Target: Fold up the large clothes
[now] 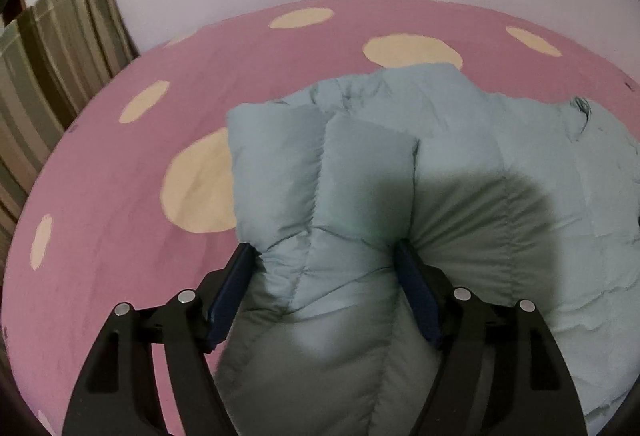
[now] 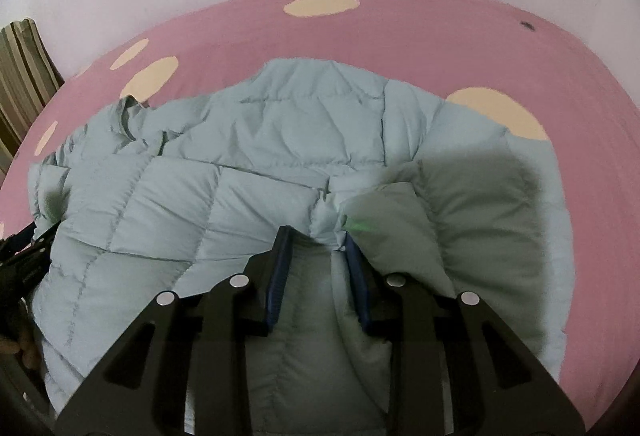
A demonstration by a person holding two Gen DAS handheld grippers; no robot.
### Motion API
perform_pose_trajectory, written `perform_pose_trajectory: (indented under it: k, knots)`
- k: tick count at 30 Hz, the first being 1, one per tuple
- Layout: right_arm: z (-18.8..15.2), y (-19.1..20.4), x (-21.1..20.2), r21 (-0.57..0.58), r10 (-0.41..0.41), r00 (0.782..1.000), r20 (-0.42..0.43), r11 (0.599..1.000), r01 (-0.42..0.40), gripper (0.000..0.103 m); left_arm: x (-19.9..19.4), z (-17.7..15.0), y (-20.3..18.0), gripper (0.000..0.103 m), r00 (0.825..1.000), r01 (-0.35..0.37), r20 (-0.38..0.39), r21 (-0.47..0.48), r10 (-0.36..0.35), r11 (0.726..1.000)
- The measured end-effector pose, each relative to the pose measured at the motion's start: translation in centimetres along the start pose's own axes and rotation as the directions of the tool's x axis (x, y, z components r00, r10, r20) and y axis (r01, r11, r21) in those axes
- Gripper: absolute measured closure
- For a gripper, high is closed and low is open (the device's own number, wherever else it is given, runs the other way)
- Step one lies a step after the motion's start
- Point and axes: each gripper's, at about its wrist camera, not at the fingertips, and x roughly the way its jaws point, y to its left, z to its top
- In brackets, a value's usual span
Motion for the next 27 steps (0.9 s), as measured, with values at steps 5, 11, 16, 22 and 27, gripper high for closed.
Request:
perform_pose_trajectory:
  k: [5,11,16,22,27]
  knots:
    - [-1.7,0.4,-4.1,-0.011,0.029,0.997,0.073,1.0,-0.028,0.068,-4.5,-1.7,-0.1,0.032,0.996,0.049,0.081,-0.05,-0.045,0.998]
    - [-4.7,1.5,-2.3,-0.07,-0.022,1.0,0.014,0.997,0.023,0.061,-2.9,-3.5,-3.5,0.032,0.996,0.089,0.022,0.05,-0.09,0.995]
    - [-4.3,0.9,-3.0,-0.05,-0.003,1.0,0.009,0.999,0.003,0.062,-3.9,-2.6,-2.9,0.032,0.995,0.099,0.029,0.027,-0.1,0.995]
    - [-0.7,-0.9,-4.6,-0.001,-0.008,0.996,0.089,1.0,0.008,0.06,-4.6,0.2,-1.1,0.032,0.991,0.038,0.125,0.005,-0.038,0.999]
    - [0.0,-3.0,-0.3,0.021,-0.08,0.997,-0.001,0.997,0.08,0.055,0.4,0.3,-0.6,0.03,0.999,0.043,-0.03,0.005,-0.043,0.999]
